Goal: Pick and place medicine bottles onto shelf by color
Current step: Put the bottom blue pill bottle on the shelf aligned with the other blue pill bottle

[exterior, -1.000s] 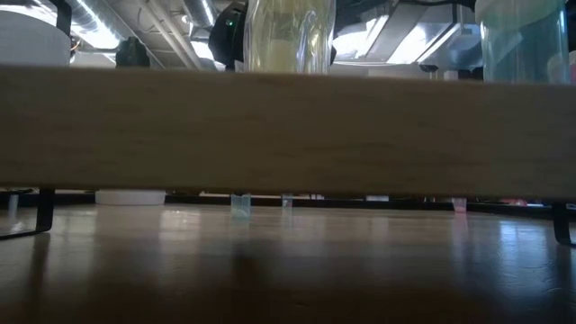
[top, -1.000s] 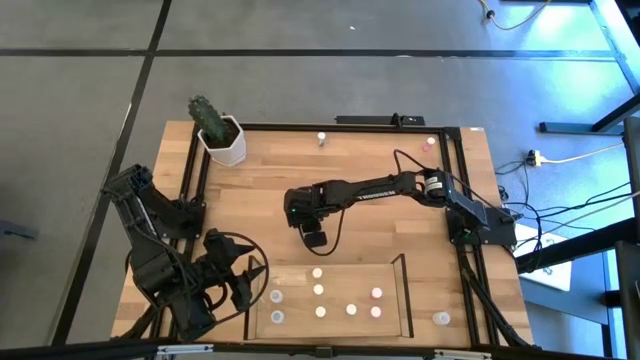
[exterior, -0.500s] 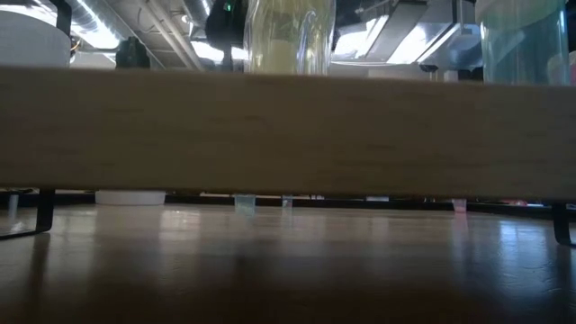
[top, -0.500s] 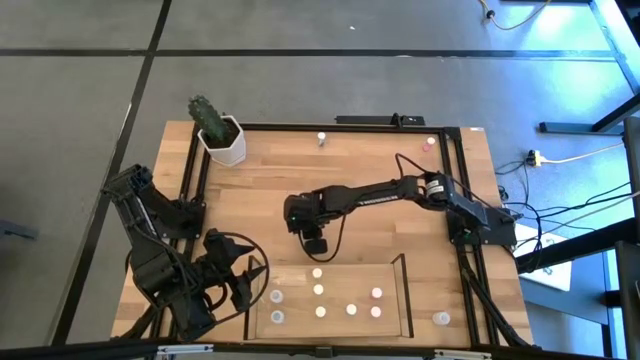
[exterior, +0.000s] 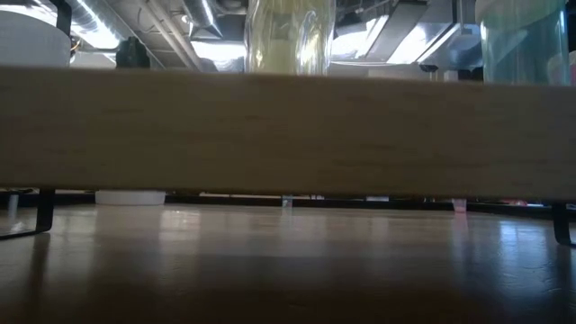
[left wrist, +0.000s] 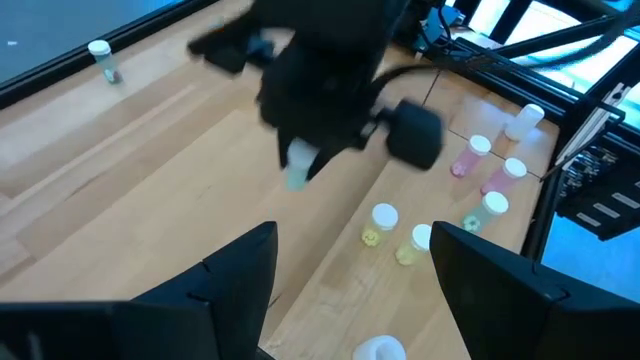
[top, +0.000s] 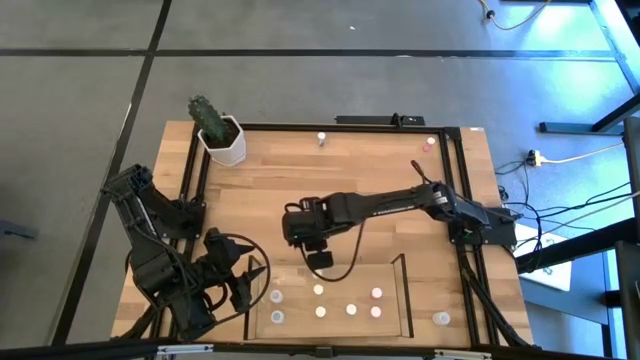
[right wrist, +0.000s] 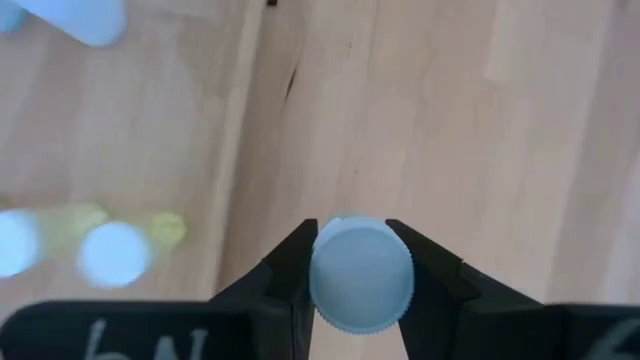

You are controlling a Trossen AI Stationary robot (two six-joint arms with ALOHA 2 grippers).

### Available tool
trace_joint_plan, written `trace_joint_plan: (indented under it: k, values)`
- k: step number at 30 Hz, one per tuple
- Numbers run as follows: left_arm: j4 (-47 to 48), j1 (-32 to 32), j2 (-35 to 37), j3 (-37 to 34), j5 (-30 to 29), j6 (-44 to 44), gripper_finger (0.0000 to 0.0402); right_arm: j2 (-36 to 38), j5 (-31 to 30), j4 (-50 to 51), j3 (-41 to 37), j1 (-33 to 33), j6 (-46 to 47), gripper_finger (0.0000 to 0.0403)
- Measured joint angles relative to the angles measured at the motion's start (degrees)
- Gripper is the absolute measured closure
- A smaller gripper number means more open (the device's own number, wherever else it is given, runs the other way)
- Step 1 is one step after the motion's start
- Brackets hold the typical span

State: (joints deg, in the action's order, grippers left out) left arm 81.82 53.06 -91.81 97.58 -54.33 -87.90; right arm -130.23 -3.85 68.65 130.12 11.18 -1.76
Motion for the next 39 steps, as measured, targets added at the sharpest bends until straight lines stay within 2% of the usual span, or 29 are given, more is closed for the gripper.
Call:
trace_joint_plan:
  k: [3,7,16,22,30,39]
  values:
    - [0.0,0.0,0.0,0.0,0.0,0.0,0.0146,0.1,-1.9,5.0,5.1,1.1,2.7,0.0292]
    - [0.0,0.0,0.0,0.0,0.0,0.2,0.0146,4.7,-3.6,7.4,2.2,2.3,7.0,0.0289]
    - [0.0,0.0,0.0,0.0,0.0,1.5,0.0146,11.9,-9.0,16.4,1.9,7.9,18.9,0.0289]
    - [0.0,0.0,0.0,0.0,0.0,1.5,0.0146,13.2,-10.2,20.2,1.9,13.7,26.9,0.0292]
    - [0.0,0.0,0.0,0.0,0.0,1.5,0.0146,13.2,-12.9,16.9,-2.6,19.0,33.3,0.0289]
    - [0.0,0.0,0.0,0.0,0.0,1.5,0.0146,13.1,-6.9,2.7,-14.9,20.5,34.5,0.0288]
